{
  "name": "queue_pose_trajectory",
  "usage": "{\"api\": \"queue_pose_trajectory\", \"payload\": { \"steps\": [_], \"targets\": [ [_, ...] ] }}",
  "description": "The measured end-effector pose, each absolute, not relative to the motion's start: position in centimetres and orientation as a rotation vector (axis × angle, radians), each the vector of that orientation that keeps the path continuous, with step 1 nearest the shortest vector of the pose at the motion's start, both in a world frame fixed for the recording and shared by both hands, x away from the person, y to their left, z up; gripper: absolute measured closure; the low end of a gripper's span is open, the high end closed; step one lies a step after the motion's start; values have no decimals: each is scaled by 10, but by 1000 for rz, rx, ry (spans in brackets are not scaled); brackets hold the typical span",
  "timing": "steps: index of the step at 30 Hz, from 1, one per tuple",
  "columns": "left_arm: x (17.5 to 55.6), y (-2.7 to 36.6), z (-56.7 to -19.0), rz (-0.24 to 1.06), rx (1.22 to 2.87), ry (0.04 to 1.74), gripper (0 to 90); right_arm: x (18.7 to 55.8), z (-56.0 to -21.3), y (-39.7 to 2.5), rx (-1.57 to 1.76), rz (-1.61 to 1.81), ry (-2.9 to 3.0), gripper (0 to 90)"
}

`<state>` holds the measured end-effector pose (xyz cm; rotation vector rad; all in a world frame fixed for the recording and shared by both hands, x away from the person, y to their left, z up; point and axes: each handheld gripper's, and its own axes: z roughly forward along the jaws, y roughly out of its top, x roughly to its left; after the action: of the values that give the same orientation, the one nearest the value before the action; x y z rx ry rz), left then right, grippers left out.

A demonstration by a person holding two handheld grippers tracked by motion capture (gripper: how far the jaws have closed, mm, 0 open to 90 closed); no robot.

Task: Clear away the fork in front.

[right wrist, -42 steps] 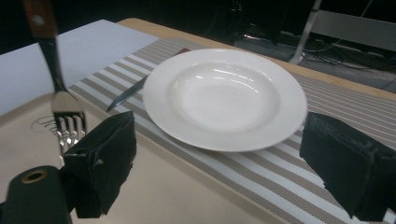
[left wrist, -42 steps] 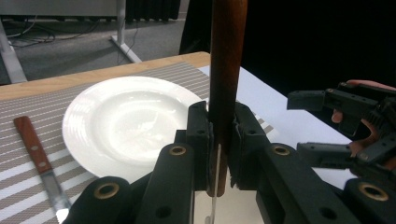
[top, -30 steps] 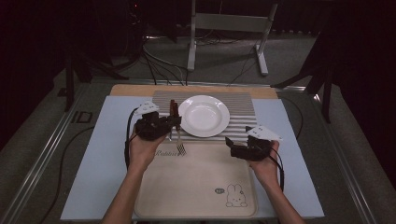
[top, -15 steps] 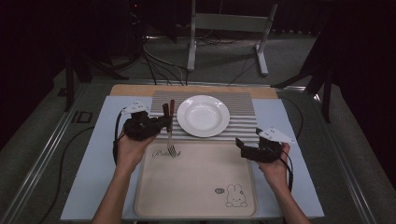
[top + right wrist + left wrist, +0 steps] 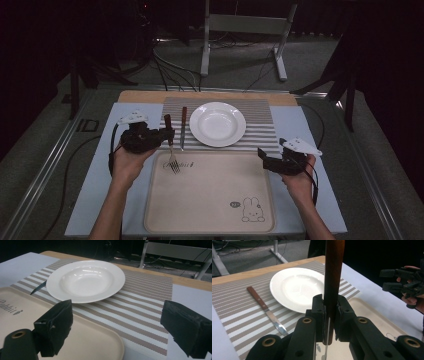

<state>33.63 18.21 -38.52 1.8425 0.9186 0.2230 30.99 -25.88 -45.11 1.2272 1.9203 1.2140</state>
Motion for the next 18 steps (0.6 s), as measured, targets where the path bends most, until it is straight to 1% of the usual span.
{"api": "queue_pose_trajectory", "payload": {
  "steps": [18],
  "targets": [
    [319, 208, -392, 205, 1882, 925, 804, 305, -452, -267, 1237, 1208, 1907, 110]
  ]
}}
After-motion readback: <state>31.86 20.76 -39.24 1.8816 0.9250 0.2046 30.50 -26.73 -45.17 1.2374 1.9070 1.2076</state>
